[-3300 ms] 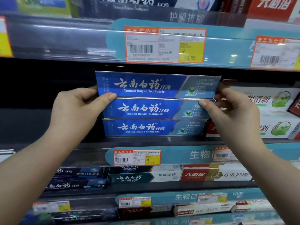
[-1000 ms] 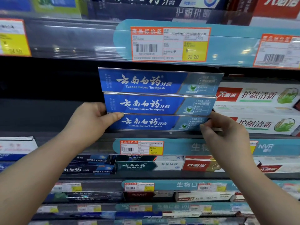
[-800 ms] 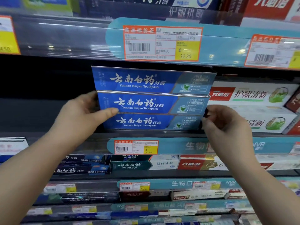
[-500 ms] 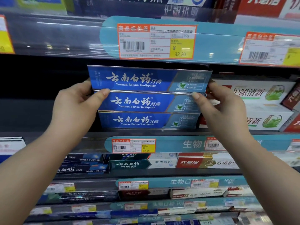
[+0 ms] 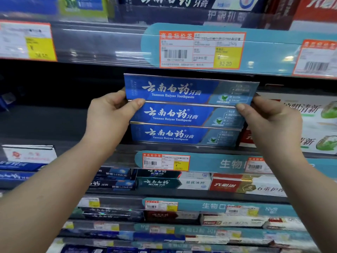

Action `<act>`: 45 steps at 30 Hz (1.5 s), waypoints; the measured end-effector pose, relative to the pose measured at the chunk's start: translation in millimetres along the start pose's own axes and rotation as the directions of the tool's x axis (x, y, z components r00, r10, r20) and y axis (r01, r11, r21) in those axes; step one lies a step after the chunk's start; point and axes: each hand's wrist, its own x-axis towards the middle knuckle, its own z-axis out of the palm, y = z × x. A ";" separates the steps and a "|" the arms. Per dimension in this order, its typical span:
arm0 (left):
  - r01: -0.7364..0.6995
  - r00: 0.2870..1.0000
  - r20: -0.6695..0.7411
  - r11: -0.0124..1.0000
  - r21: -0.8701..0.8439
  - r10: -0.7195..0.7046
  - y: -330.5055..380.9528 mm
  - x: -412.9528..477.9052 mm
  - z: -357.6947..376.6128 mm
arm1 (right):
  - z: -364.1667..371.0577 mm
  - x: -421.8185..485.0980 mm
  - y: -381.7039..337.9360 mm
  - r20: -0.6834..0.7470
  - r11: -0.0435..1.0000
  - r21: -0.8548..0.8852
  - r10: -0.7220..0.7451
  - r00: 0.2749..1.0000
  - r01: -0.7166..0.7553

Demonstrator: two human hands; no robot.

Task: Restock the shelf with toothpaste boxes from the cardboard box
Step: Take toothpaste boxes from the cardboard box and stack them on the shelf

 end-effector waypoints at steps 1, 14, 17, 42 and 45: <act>0.001 1.000 0.014 1.000 0.024 -0.001 -0.8 -0.3 -0.4 | -0.3 0.1 -0.4 -0.003 1.000 0.005 0.004 1.000 -0.004; 0.094 0.996 -0.031 0.969 0.231 -0.089 -3.2 -10.0 1.4 | -1.6 1.4 -4.7 0.003 0.999 -0.044 -0.004 1.000 0.005; 0.087 0.996 -0.033 0.966 0.241 -0.082 -3.2 -11.4 2.8 | -2.0 1.9 -2.5 0.001 0.998 -0.055 0.017 1.000 -0.017; 0.117 0.991 -0.133 0.613 0.782 -0.020 8.0 -131.8 -77.1 | 21.7 -81.3 -38.4 0.490 0.967 -0.028 -0.208 0.847 0.254; 0.283 0.958 -0.215 0.499 0.819 -0.191 1.0 -165.9 -110.6 | 55.8 -107.8 -51.3 0.641 0.966 0.010 -0.206 0.739 0.260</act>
